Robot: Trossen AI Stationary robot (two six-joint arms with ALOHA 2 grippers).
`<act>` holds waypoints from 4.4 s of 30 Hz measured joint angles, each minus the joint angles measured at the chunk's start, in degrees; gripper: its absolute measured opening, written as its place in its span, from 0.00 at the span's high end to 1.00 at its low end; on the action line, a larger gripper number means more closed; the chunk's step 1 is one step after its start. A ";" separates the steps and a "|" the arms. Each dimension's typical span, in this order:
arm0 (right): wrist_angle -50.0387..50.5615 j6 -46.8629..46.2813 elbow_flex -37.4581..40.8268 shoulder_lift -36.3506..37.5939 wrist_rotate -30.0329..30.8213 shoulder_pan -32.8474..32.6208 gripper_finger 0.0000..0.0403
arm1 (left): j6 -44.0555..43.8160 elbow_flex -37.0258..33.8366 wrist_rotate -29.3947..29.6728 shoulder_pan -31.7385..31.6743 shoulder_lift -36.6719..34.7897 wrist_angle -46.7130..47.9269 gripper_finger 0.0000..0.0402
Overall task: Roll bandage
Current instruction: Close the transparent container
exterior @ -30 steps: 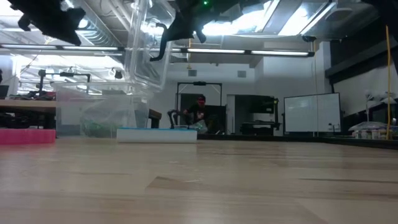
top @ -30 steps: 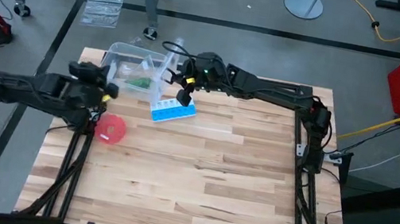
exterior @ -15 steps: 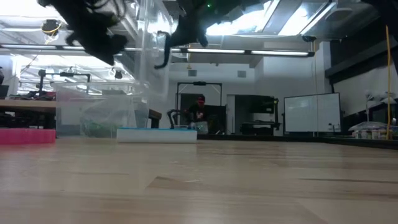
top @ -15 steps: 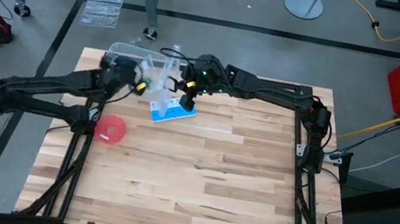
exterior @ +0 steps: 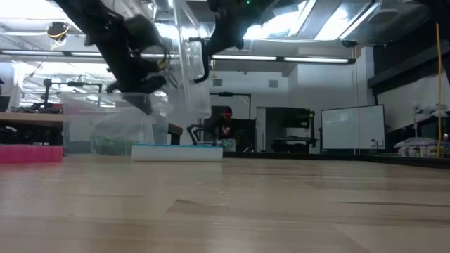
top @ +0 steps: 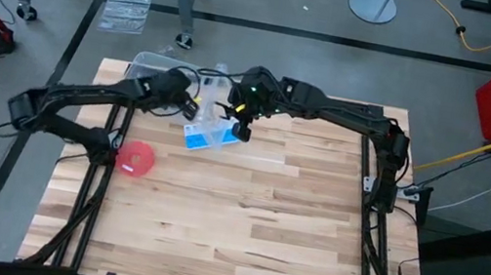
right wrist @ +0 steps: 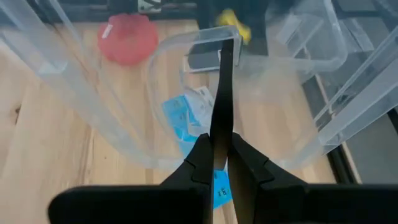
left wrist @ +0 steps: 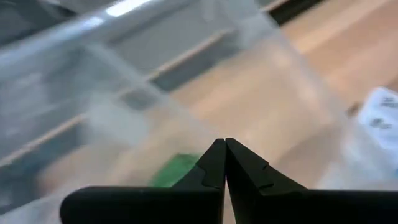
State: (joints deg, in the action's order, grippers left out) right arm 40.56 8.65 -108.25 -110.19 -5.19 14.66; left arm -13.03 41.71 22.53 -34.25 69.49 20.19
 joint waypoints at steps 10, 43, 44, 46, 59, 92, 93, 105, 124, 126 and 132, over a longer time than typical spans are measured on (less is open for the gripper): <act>8.36 3.41 -8.42 0.20 1.58 0.00 0.93 | -1.61 0.11 -19.33 2.29 9.43 -11.50 0.99; 17.22 -1.94 -12.34 0.20 2.60 -0.02 0.93 | 9.37 7.04 -4.73 7.68 -6.46 -13.88 0.99; 16.34 -2.67 -12.34 0.20 2.60 -0.02 0.93 | 10.10 7.04 -3.76 7.39 -7.96 -13.27 0.99; 14.96 -3.87 -12.34 0.08 2.60 -0.02 0.93 | 10.74 7.06 -2.26 6.81 -10.70 -11.00 0.99; 9.31 -10.36 -12.69 -1.40 -2.64 0.00 0.93 | 10.15 6.46 1.23 5.96 -15.86 9.14 0.99; 12.63 -11.39 -23.25 -2.54 -1.85 0.31 0.93 | 11.99 2.69 9.54 4.08 -15.07 10.45 0.99; 13.66 -11.37 -23.25 -2.56 -1.52 0.02 0.93 | 11.99 2.69 9.54 4.10 -15.07 10.42 0.99; 18.56 -13.45 -23.34 -3.28 2.17 -2.89 0.93 | 11.98 2.69 9.52 4.10 -15.07 10.42 0.99; 18.45 -15.75 -23.29 -8.31 3.64 -3.39 0.93 | 11.99 2.64 9.49 4.10 -15.07 10.48 0.99; 17.80 -15.70 -23.29 -8.31 3.61 -3.39 0.93 | 11.99 2.64 9.50 4.08 -15.07 10.45 0.99; 16.35 -14.25 -23.29 -8.31 3.63 -3.39 0.93 | 11.27 2.64 9.51 4.08 -15.54 9.81 0.99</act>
State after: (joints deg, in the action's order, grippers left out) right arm 56.91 -5.61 -131.55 -118.50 -1.56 11.27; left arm -1.76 44.36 32.04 -30.17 53.95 30.00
